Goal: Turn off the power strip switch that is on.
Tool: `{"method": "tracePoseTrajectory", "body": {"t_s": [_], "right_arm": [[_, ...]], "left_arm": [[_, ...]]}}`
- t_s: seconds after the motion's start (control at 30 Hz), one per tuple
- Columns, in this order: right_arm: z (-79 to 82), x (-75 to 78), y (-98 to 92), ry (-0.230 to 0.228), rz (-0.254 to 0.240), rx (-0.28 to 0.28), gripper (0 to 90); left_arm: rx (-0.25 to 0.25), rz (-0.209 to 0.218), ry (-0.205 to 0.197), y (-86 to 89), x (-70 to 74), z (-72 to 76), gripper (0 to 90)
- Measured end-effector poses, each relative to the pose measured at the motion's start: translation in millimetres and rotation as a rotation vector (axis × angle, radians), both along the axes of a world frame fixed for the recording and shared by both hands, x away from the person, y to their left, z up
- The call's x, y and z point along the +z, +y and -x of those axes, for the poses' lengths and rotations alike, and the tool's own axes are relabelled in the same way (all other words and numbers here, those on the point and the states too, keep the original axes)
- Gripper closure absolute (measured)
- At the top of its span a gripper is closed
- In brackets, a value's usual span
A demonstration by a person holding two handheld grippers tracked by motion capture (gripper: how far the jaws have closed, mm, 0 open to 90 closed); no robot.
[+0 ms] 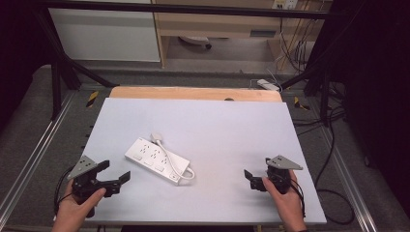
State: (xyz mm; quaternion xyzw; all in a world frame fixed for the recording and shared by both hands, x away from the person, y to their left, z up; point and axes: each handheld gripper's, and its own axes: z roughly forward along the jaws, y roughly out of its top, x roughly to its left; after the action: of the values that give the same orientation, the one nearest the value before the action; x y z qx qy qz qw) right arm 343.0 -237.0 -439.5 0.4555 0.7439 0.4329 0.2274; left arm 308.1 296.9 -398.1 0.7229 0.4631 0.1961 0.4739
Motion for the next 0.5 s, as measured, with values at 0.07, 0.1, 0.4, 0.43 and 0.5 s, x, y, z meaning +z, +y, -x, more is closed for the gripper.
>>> {"method": "tracePoseTrajectory", "body": {"t_s": [0.07,0.1,0.4,0.43,0.5], "right_arm": [[0.2,0.0,0.2,-0.002,0.002,0.0,4.9],[0.6,-0.2,0.9,0.001,0.003,0.0,4.7],[-0.1,-0.4,0.5,0.004,0.0,0.003,4.7],[-0.2,-0.7,0.6,0.003,0.004,0.005,4.7],[-0.3,-1.1,0.9,0.006,0.004,0.008,4.7]], "left_arm": [[-0.005,0.007,-0.004,-1.9,3.1,-0.9,7.3],[-0.012,0.006,-0.004,-3.3,4.6,-1.0,7.3],[-0.049,-0.004,-0.012,-13.9,13.1,-0.8,7.3],[-0.051,-0.001,-0.013,-15.9,14.5,-0.7,7.3],[-0.053,0.002,-0.014,-17.0,15.3,-0.6,7.3]]}}
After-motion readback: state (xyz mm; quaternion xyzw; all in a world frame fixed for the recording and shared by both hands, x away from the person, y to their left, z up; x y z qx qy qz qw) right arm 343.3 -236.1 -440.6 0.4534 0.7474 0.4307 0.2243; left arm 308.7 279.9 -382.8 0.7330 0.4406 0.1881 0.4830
